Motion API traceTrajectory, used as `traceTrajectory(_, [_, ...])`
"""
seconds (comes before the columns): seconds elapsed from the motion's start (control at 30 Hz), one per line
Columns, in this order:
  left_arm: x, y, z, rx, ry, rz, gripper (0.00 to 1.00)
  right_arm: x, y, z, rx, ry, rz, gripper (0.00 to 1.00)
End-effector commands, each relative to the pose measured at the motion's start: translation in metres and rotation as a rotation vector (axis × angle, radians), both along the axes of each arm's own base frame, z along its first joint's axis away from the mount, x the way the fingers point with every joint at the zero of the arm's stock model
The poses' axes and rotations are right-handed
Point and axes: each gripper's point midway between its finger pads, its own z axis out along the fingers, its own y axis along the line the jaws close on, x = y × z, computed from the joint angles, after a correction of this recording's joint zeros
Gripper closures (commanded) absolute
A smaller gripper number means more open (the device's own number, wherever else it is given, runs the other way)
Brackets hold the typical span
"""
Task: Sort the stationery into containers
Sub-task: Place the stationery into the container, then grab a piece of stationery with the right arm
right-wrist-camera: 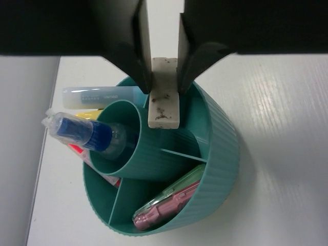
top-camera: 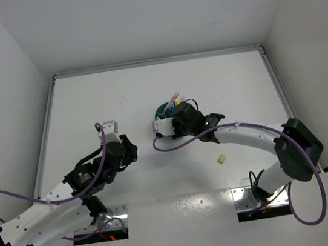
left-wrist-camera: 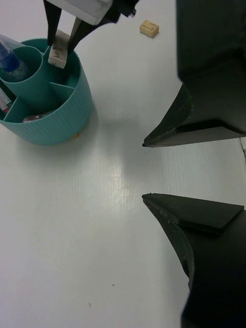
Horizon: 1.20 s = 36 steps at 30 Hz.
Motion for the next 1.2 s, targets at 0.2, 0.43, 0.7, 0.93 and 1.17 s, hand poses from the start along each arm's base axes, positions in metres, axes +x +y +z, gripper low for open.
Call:
traceTrajectory(0.2, [0.001,-0.007,0.003,-0.025,-0.003,-0.013,0.53,0.008,0.004,-0.011,-0.001,-0.037,-0.011,0.54])
traceTrajectory(0.43, [0.0,-0.018,0.007,-0.061,-0.012,-0.055,0.66,0.006,0.009,0.038,0.134,-0.095,-0.021,0.69])
traceTrajectory(0.7, [0.002,-0.053,0.023,-0.107,-0.058,-0.213,1.0,-0.044,-0.035,0.059,0.006,-0.022,0.139,0.99])
traceTrajectory(0.93, [0.003,-0.052,0.023,-0.104,-0.061,-0.205,0.64,-0.102,-0.122,-0.012,-0.424,0.175,0.378,0.8])
traceTrajectory(1.17, [0.002,-0.05,0.024,-0.104,-0.061,-0.205,0.55,-0.155,-0.142,-0.077,-0.459,0.424,0.494,0.73])
